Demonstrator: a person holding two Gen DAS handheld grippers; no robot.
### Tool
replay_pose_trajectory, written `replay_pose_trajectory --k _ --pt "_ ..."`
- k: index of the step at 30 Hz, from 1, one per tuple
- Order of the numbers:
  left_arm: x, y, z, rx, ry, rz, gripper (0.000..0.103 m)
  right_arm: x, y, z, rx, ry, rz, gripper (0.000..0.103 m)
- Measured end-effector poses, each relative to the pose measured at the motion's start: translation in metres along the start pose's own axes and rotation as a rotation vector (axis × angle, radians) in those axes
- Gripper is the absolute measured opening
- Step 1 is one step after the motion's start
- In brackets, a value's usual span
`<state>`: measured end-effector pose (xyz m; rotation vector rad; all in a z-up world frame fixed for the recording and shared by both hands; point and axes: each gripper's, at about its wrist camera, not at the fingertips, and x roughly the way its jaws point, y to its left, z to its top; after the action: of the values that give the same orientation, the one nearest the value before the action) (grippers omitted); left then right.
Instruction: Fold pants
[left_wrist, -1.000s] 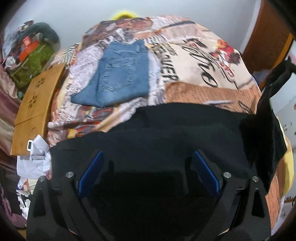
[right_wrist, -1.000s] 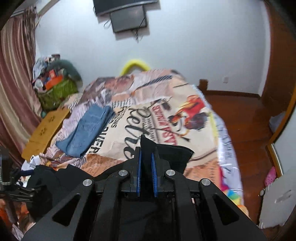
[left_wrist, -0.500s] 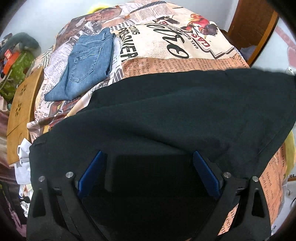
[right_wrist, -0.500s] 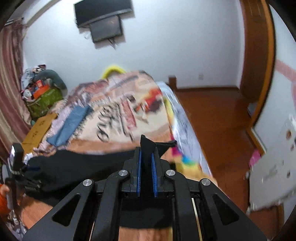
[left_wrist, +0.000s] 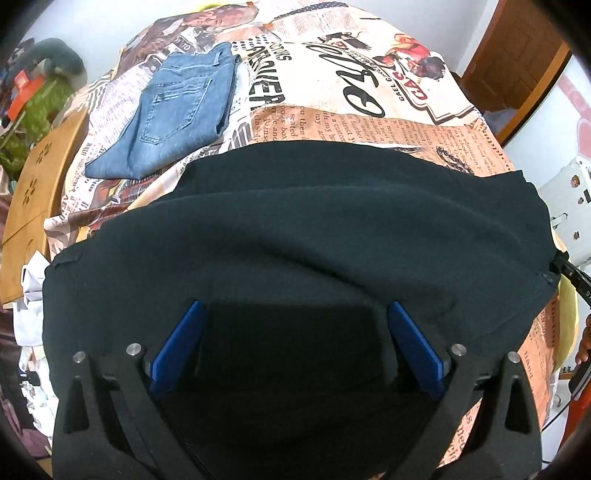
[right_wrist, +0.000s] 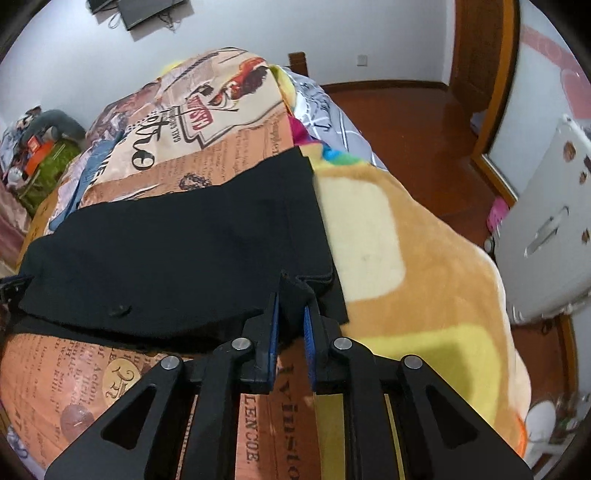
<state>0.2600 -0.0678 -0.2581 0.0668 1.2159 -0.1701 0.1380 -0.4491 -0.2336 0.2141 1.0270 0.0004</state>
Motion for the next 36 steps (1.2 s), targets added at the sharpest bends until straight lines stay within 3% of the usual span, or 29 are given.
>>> replay_pose_trajectory --k 5,12,18,24,31,36 --pt "-0.001 0.002 0.0 0.0 -0.002 -0.011 0.101 -0.014 0.006 0.003 -0.037 -0.018 -0.119 0.04" --pt "-0.028 0.019 0.005 0.006 -0.08 0.021 0.101 -0.05 0.043 0.03 -0.163 -0.13 -0.126 0.051" --pt "-0.072 0.064 0.013 -0.084 -0.199 0.056 0.101 -0.069 0.106 0.057 -0.296 -0.225 -0.026 0.052" --pt "-0.108 0.12 0.01 -0.163 -0.297 0.138 0.101 -0.065 0.168 0.074 -0.381 -0.255 0.112 0.053" --pt "-0.119 0.193 -0.002 -0.285 -0.325 0.209 0.101 -0.04 0.245 0.088 -0.5 -0.219 0.223 0.053" --pt "-0.103 0.241 -0.015 -0.346 -0.289 0.226 0.101 -0.011 0.295 0.093 -0.587 -0.152 0.273 0.053"
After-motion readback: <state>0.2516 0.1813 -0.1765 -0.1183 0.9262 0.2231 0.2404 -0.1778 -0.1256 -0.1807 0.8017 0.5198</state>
